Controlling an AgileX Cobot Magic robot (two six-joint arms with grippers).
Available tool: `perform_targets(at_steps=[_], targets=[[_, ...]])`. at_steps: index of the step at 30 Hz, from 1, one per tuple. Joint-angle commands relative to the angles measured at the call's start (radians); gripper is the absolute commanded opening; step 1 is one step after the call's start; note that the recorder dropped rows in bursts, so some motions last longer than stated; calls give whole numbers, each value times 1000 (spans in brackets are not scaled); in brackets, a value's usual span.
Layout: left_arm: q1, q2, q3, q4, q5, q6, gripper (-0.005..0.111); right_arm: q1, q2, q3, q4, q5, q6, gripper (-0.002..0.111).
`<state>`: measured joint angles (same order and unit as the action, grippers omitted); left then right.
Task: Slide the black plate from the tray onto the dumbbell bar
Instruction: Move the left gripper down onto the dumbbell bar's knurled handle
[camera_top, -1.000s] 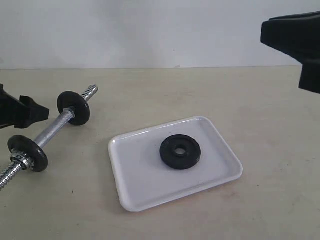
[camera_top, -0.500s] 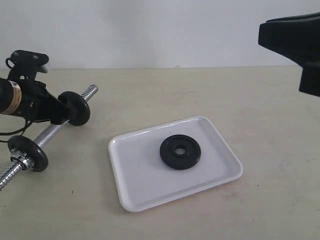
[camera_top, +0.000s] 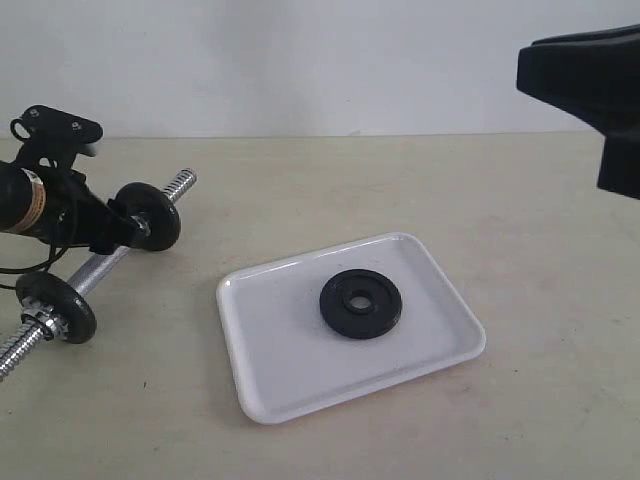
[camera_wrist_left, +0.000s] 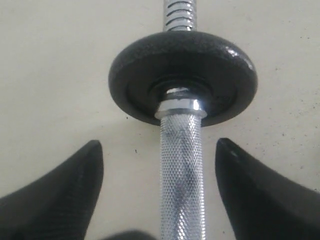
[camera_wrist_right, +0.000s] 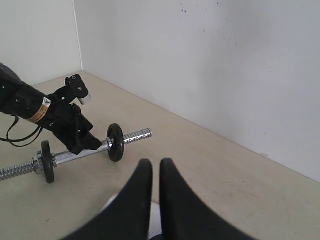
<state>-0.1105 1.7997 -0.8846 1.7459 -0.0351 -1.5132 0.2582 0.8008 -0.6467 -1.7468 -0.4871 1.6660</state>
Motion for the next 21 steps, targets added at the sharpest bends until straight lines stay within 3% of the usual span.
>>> perform_targets(at_steps=[1, 5, 13, 21], targets=[[-6, 6, -6, -2, 5, 20, 60, 2, 1, -2, 2, 6, -6, 4], [-6, 22, -6, -2, -4, 38, 60, 2, 1, -2, 2, 3, -6, 4], [-6, 83, -6, -2, -28, -91, 58, 2, 1, -2, 2, -6, -6, 4], [-6, 117, -6, -2, -12, -76, 56, 2, 1, -2, 2, -6, -6, 4]])
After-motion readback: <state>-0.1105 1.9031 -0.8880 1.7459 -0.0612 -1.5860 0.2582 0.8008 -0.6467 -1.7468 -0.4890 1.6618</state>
